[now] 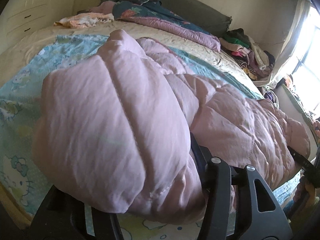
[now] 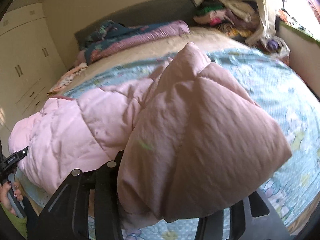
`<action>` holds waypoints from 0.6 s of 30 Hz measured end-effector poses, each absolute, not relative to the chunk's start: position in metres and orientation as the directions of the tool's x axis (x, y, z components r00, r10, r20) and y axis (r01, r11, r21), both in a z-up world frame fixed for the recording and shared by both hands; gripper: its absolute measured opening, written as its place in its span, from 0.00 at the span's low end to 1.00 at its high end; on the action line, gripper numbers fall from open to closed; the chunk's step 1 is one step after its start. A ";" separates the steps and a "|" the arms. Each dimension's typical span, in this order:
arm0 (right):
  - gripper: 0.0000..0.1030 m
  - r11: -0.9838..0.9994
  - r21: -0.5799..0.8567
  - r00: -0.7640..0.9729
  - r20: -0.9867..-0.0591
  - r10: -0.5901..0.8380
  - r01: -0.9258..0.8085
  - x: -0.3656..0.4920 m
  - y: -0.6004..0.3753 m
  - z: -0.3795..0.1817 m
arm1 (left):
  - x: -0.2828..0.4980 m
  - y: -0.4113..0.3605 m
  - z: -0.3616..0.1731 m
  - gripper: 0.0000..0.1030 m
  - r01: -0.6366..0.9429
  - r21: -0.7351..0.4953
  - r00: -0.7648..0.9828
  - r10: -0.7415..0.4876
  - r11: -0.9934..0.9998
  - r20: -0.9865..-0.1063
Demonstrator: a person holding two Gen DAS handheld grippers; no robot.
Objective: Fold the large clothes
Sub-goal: 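Fold the jacket bundle over onto itself with both grippers, then lay the folded jacket on the sheet and open both grippers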
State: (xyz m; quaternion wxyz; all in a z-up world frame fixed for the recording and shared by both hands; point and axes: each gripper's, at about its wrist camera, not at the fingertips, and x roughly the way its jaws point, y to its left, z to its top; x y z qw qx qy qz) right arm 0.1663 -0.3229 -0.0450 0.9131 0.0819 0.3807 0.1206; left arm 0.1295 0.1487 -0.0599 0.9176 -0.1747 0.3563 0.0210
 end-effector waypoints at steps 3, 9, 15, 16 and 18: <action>0.49 0.953 0.272 0.658 -0.694 0.291 -0.135 0.173 -0.324 -0.056 | 0.132 0.150 -0.068 0.48 -0.174 -0.311 0.733 -0.088 0.934 -0.674; 0.61 0.940 0.324 0.628 -0.712 0.314 -0.104 0.176 -0.328 -0.064 | 0.130 0.153 -0.068 0.52 -0.190 -0.324 0.720 -0.093 0.927 -0.688; 0.88 0.931 0.362 0.602 -0.731 0.321 -0.057 0.164 -0.343 -0.057 | 0.114 0.153 -0.057 0.71 -0.209 -0.321 0.705 -0.085 0.924 -0.704; 0.90 0.933 0.355 0.606 -0.731 0.315 -0.057 0.159 -0.343 -0.053 | 0.110 0.152 -0.054 0.74 -0.208 -0.321 0.707 -0.085 0.924 -0.702; 0.92 0.937 0.345 0.614 -0.727 0.308 -0.060 0.150 -0.344 -0.046 | 0.102 0.152 -0.048 0.82 -0.209 -0.318 0.710 -0.081 0.925 -0.700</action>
